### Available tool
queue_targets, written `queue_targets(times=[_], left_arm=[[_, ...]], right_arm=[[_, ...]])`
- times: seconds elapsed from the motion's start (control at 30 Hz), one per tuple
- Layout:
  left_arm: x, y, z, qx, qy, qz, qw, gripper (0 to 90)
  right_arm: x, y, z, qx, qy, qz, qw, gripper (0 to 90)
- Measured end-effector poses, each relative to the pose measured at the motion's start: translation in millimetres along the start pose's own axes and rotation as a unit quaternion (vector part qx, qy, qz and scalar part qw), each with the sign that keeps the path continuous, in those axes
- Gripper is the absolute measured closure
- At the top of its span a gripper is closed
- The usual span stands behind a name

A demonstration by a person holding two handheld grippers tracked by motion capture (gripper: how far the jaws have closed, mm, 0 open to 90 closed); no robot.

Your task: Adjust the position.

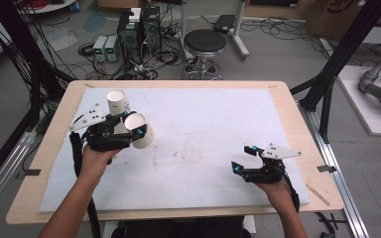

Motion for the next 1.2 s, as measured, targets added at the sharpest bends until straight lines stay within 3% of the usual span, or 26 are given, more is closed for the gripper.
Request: queue_targets(times=[0.27,0.7,0.87,1.2], left_arm=[[7.5,7.6,12.0,-0.002,-0.01,0.017,0.9998,35.1],[28.2,25.6,21.4,0.005,-0.023,0.053,0.9983,35.0],[37.9,31.5,22.7,0.006,-0.03,0.063,0.9975,35.0],[51.1,45.8,26.1,0.013,-0.047,0.093,0.9945,35.1]], right_arm=[[2.8,-4.8,-2.7,-0.003,0.004,-0.012,0.9999,20.3],[8.1,-24.6,-14.4,-0.011,0.014,-0.052,0.9985,20.2],[16.4,-39.3,-27.5,-0.028,0.018,-0.08,0.9963,20.3],[29.8,-51.7,-36.4,-0.046,0.015,-0.119,0.9917,20.2]])
Point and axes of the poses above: each handheld gripper's, and its own axes: x roughly forward along the jaws, z roughly out of its underside, y roughly to its right, the point moved 4 cm from there along x, roughly forward along the jaws, and after that the axes turned 5 degrees about z, right-handed, at the moved point
